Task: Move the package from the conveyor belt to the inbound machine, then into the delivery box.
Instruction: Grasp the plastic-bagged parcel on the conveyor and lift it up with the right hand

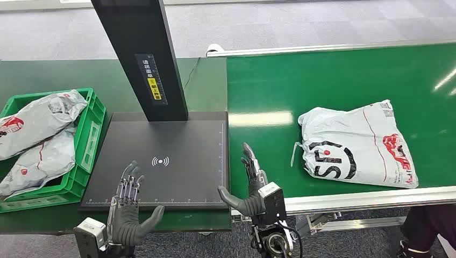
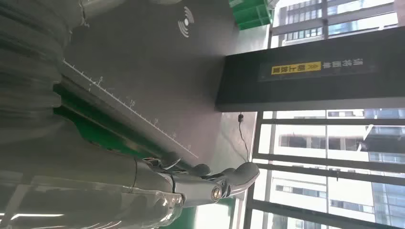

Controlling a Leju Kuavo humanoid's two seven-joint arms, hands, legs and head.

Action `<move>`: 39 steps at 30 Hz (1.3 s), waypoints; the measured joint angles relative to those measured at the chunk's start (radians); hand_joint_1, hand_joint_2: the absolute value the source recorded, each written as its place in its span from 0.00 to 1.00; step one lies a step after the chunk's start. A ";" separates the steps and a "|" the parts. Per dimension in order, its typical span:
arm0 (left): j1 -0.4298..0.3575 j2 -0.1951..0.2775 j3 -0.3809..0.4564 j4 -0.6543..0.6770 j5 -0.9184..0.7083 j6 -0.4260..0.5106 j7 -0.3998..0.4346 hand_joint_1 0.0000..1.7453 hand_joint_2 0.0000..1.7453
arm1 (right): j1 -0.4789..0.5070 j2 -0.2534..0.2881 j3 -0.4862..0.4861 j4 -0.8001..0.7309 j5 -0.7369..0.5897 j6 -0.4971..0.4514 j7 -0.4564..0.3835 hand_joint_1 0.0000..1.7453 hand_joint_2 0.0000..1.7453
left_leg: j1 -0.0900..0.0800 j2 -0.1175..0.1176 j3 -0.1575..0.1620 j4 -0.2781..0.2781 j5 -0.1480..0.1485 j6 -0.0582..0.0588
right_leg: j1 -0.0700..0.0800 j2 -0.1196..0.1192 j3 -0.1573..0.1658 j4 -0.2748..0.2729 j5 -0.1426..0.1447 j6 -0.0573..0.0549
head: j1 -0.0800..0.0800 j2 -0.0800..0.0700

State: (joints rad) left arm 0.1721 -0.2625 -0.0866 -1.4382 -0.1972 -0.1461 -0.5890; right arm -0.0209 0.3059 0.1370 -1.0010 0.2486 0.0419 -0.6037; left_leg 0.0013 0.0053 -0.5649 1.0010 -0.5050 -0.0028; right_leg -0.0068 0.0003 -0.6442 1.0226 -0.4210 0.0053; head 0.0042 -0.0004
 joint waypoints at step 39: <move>-0.051 0.010 -0.002 0.055 0.071 -0.023 -0.018 0.00 1.00 | -0.621 -0.575 -0.380 0.614 0.672 -0.419 0.737 0.00 1.00 | -0.007 -0.004 -0.002 0.001 0.005 0.008 | -0.007 -0.005 0.000 0.000 0.005 0.006 | -0.001 0.000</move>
State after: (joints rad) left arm 0.1215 -0.2522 -0.0889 -1.3832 -0.1265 -0.1686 -0.6065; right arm -0.6417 -0.2691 -0.2432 -0.3866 0.9207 -0.3771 0.1338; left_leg -0.0053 0.0008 -0.5672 1.0018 -0.5003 0.0053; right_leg -0.0134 -0.0051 -0.6440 1.0224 -0.4165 0.0110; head 0.0035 -0.0003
